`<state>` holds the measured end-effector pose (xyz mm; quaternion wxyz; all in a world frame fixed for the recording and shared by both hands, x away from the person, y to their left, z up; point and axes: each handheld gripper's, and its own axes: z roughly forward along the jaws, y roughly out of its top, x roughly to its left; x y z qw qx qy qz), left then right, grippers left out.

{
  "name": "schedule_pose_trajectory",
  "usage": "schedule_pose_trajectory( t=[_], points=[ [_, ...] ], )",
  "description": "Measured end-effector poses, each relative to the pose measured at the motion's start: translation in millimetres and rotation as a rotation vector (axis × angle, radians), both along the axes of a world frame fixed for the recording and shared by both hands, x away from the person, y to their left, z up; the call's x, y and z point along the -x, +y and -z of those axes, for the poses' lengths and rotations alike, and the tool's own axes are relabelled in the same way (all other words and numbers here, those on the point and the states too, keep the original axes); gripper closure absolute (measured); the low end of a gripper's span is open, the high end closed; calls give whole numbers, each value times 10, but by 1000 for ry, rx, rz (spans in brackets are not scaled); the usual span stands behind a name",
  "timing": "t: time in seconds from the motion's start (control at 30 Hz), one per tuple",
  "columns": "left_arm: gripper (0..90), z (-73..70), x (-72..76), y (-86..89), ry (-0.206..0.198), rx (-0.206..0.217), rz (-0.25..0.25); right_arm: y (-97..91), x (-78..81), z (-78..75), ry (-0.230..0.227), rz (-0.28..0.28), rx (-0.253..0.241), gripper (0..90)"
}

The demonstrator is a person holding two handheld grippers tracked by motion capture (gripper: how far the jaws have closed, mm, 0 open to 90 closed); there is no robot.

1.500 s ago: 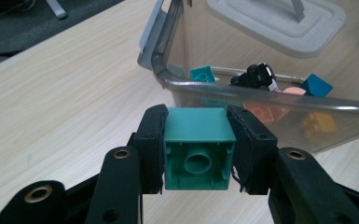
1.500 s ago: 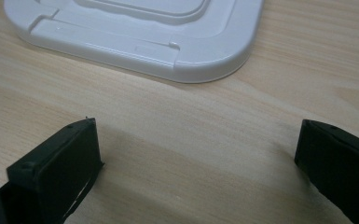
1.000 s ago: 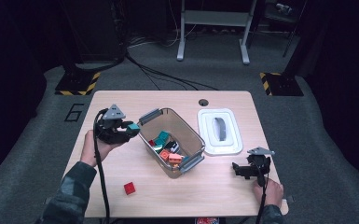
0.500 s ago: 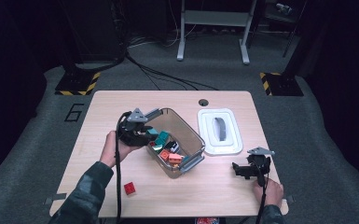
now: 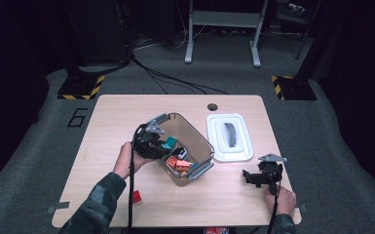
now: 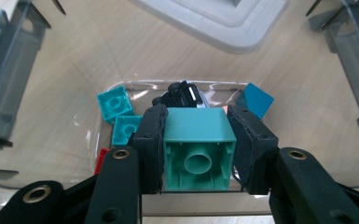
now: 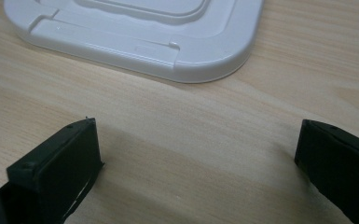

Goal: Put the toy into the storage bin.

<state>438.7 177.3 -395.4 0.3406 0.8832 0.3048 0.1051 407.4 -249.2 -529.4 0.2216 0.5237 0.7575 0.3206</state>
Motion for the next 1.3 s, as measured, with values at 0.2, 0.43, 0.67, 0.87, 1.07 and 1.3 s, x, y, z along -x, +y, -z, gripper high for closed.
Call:
schedule_pose_trajectory(
  t=[0.2, 0.43, 0.67, 0.87, 1.07, 1.3],
  points=[
    [557, 7, -22, 7, 35, -23, -5, -5, 0, 0, 0, -5, 3, 0],
    [341, -103, 53, 168, 4, 2, -35, -1, 0, 0, 0, -2, 1, 0],
    [193, -228, 250, 459, -63, 22, -77, 1, 0, 0, 0, 0, -1, 0],
    [141, -188, 449, 714, -92, 63, -119, 2, 0, 0, 0, 2, -2, 0],
    [61, -7, 586, 881, -87, 36, -169, 2, 0, 0, 0, 1, -1, 0],
    [15, 277, 706, 964, -22, 46, -171, 3, 1, 0, 0, 0, -4, 0]
  ],
)
